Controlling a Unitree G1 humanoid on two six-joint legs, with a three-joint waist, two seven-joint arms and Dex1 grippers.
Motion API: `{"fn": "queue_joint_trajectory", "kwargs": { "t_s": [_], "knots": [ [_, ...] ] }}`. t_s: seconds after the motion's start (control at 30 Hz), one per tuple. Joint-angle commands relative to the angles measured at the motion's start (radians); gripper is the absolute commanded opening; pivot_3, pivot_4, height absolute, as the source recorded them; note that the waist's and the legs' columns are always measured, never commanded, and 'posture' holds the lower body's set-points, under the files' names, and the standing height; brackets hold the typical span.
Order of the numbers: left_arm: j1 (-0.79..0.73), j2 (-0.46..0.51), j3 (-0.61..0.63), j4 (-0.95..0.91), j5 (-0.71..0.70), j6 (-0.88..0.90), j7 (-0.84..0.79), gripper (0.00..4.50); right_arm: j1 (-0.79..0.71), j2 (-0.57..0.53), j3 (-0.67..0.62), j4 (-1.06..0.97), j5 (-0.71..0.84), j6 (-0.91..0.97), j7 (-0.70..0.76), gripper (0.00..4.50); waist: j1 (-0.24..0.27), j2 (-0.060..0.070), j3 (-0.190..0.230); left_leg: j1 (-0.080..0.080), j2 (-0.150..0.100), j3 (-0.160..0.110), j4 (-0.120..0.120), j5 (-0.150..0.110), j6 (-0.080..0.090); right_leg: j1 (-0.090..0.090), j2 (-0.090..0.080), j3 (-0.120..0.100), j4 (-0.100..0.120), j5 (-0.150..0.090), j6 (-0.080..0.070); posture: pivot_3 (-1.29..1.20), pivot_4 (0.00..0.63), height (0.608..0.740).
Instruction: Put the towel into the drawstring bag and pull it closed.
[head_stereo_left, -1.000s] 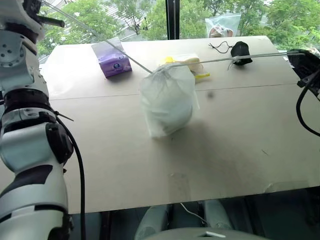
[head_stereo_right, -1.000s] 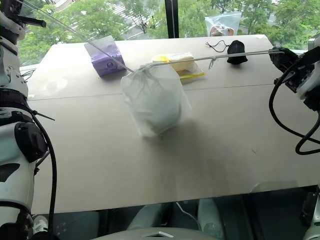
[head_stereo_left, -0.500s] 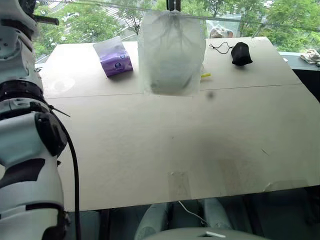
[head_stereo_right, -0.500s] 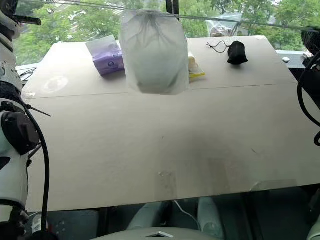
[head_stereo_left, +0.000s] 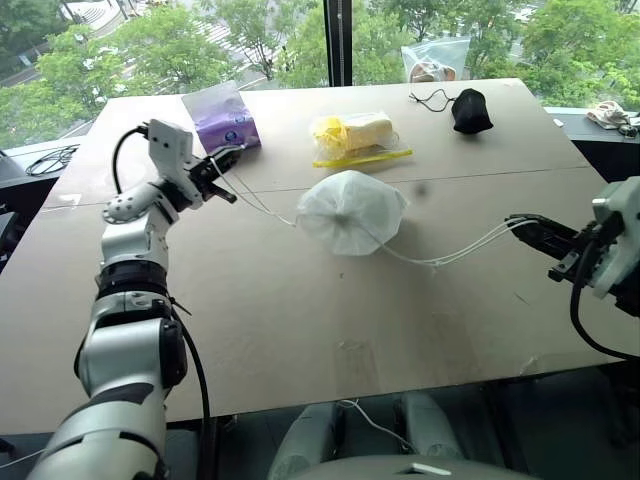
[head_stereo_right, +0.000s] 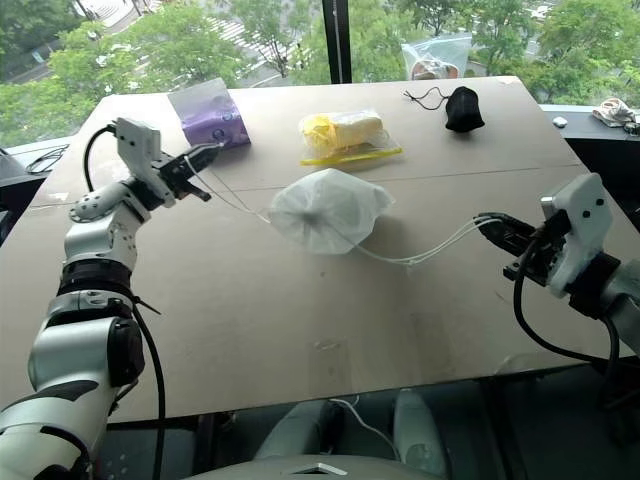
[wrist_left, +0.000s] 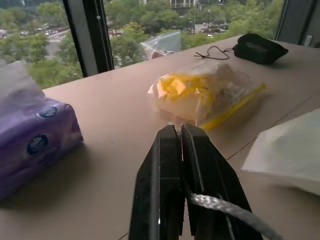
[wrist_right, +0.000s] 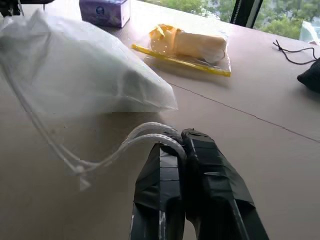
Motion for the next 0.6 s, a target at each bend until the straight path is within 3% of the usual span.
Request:
{"fn": "queue_joint_trajectory", "kwargs": {
  "t_s": [0.03, 0.17, 0.2, 0.23, 0.27, 0.33, 0.43, 0.5, 0.53, 0.6],
  "knots": [
    [0.026, -0.024, -0.052, -0.288, -0.054, 0.145, -0.026, 0.02, -0.136, -0.001, 0.179, 0.084, -0.139, -0.081, -0.024, 0.00, 0.005, 0.000, 0.000, 0.000, 0.000, 0.000, 0.000, 0.001, -0.002, 0.000, 0.000, 0.000, 0.000, 0.000, 0.000, 0.00, 0.150, 0.740],
    [0.141, -0.021, -0.135, -0.382, -0.015, 0.180, -0.075, 0.02, -0.211, -0.009, 0.386, 0.205, -0.315, -0.180, 0.013, 0.00, 0.007, 0.004, -0.002, 0.001, 0.001, 0.001, -0.004, 0.001, -0.002, -0.001, 0.001, 0.002, -0.003, 0.000, 0.000, 0.00, 0.150, 0.740],
    [0.173, -0.009, -0.160, -0.408, -0.013, 0.192, -0.106, 0.31, -0.225, 0.006, 0.416, 0.234, -0.335, -0.186, 0.015, 0.00, 0.005, 0.004, -0.002, 0.001, 0.001, 0.002, -0.005, 0.001, -0.002, -0.001, 0.001, 0.003, -0.004, 0.000, 0.000, 0.00, 0.150, 0.740],
    [0.206, 0.007, -0.179, -0.433, -0.008, 0.189, -0.135, 0.66, -0.228, 0.013, 0.445, 0.249, -0.343, -0.198, 0.038, 0.50, 0.004, 0.004, -0.002, 0.001, 0.001, 0.002, -0.005, 0.001, -0.002, -0.003, 0.002, 0.005, -0.004, 0.000, 0.000, 0.00, 0.150, 0.740],
    [0.232, 0.025, -0.189, -0.454, -0.004, 0.202, -0.150, 0.90, -0.222, 0.011, 0.467, 0.254, -0.352, -0.207, 0.062, 0.67, 0.004, 0.004, -0.002, 0.000, 0.001, 0.002, -0.005, 0.001, -0.002, -0.003, 0.002, 0.006, -0.005, 0.000, 0.000, 0.00, 0.150, 0.740],
    [0.295, 0.081, -0.199, -0.506, 0.009, 0.226, -0.174, 1.82, -0.179, -0.025, 0.490, 0.244, -0.371, -0.215, 0.111, 1.45, 0.009, 0.003, -0.002, -0.001, 0.001, 0.002, -0.005, 0.001, -0.002, -0.005, 0.002, 0.006, -0.005, 0.000, 0.000, 0.00, 0.150, 0.740],
    [0.422, 0.190, -0.206, -0.593, 0.042, 0.209, -0.214, 3.32, -0.051, -0.117, 0.458, 0.188, -0.378, -0.191, 0.172, 2.98, 0.018, 0.004, -0.002, -0.002, 0.001, 0.000, -0.006, 0.001, -0.002, -0.005, 0.003, 0.005, -0.006, 0.000, 0.000, 0.00, 0.150, 0.740],
    [0.513, 0.247, -0.155, -0.679, -0.018, 0.264, -0.237, 4.31, 0.086, -0.160, 0.372, 0.099, -0.324, -0.183, 0.222, 4.00, 0.024, 0.006, -0.001, -0.001, 0.001, 0.001, -0.007, 0.001, -0.002, -0.004, 0.003, 0.005, -0.008, 0.000, 0.000, 0.00, 0.150, 0.740],
    [0.540, 0.263, -0.135, -0.708, -0.042, 0.284, -0.240, 4.50, 0.128, -0.163, 0.336, 0.070, -0.302, -0.182, 0.231, 4.46, 0.026, 0.007, 0.000, 0.000, 0.001, 0.001, -0.007, 0.000, -0.001, -0.002, 0.002, 0.005, -0.010, 0.000, 0.000, 0.00, 0.150, 0.740],
    [0.603, 0.308, -0.083, -0.749, -0.074, 0.304, -0.263, 4.50, 0.204, -0.121, 0.227, 0.005, -0.220, -0.168, 0.225, 4.46, 0.031, 0.010, 0.001, 0.002, 0.002, 0.000, -0.007, 0.000, 0.000, 0.002, 0.003, 0.004, -0.013, 0.001, 0.001, 0.00, 0.150, 0.740]
  ]
}}
